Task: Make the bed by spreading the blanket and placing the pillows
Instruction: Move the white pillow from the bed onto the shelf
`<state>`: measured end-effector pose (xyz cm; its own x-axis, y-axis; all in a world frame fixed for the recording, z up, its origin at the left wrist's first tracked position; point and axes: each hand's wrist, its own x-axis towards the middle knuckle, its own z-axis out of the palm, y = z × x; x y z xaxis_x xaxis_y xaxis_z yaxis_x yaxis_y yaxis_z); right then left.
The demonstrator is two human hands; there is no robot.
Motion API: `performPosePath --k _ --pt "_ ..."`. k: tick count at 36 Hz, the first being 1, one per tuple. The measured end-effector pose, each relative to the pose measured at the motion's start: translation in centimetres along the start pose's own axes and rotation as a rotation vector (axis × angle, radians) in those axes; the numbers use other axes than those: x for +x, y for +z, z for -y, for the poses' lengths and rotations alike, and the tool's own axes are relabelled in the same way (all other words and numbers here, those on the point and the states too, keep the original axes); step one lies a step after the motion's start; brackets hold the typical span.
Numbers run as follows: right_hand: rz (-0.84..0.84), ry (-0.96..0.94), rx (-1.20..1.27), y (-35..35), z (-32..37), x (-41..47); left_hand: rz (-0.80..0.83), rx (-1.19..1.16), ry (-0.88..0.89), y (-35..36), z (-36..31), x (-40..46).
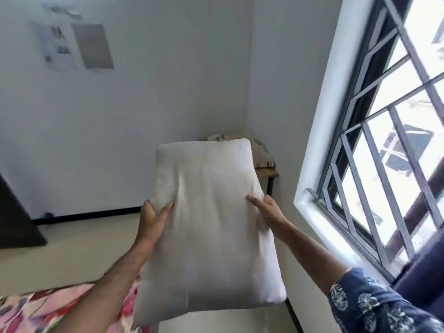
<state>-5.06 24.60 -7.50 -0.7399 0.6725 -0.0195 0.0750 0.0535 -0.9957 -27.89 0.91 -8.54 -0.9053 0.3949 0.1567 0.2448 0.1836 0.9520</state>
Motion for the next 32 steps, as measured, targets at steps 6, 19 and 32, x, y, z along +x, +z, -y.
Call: performPosePath --k 6,19,32 --pt "-0.044 -0.040 -0.002 -4.2 1.1 11.5 0.038 0.002 0.030 8.0 -2.6 10.6" --pt "-0.168 -0.044 -0.036 -12.9 6.4 37.5 0.083 -0.082 0.053 22.7 -8.4 34.0" --pt "-0.365 -0.037 -0.199 -16.0 9.0 60.9 0.146 -0.167 0.079 34.8 -8.6 55.5"
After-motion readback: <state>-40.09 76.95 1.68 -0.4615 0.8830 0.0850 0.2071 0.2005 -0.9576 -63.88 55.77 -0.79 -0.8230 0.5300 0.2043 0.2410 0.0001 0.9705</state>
